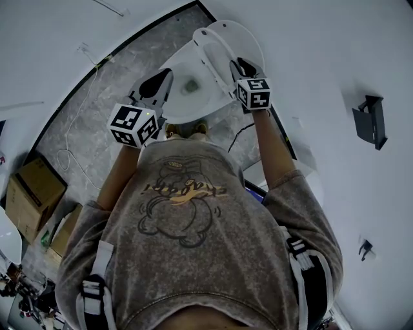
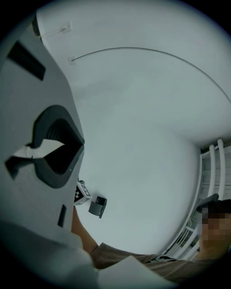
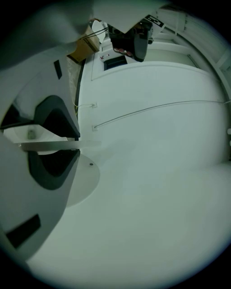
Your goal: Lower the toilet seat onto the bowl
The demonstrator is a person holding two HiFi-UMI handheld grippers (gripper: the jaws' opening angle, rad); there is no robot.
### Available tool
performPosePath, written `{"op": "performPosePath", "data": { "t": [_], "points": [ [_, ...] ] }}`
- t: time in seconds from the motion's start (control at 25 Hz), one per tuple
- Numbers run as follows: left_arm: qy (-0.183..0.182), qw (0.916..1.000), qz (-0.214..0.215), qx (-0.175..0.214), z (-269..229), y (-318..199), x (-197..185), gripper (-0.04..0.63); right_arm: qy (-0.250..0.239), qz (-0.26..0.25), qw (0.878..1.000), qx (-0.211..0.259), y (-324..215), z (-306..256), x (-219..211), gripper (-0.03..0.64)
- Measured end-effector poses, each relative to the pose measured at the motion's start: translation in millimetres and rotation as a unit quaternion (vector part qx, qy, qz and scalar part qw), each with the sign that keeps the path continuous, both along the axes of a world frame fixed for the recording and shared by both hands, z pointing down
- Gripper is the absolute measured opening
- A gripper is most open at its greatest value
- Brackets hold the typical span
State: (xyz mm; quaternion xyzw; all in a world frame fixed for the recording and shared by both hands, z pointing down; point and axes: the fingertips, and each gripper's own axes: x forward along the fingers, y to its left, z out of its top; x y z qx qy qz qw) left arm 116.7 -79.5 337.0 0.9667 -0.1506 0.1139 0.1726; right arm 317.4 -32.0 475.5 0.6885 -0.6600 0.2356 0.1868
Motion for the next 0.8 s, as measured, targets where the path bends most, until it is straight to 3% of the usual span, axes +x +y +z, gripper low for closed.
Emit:
{"op": "performPosePath", "data": {
  "t": [0.24, 0.52, 0.8],
  "points": [
    [0.002, 0.9999, -0.016, -0.004, 2, 2, -20, 0.009, -0.020, -0.053, 0.998, -0.028, -1, 14, -52, 0.088],
    [-0.004, 0.9985, -0.053, -0.013, 10, 3, -52, 0.009, -0.051, -0.134, 0.988, -0.063, -1, 39, -133, 0.120],
    [-0.013, 0.9951, -0.094, -0.027, 29, -2, -92, 0.009, -0.068, -0.165, 0.980, -0.086, -4, 67, -185, 0.149]
  ]
}}
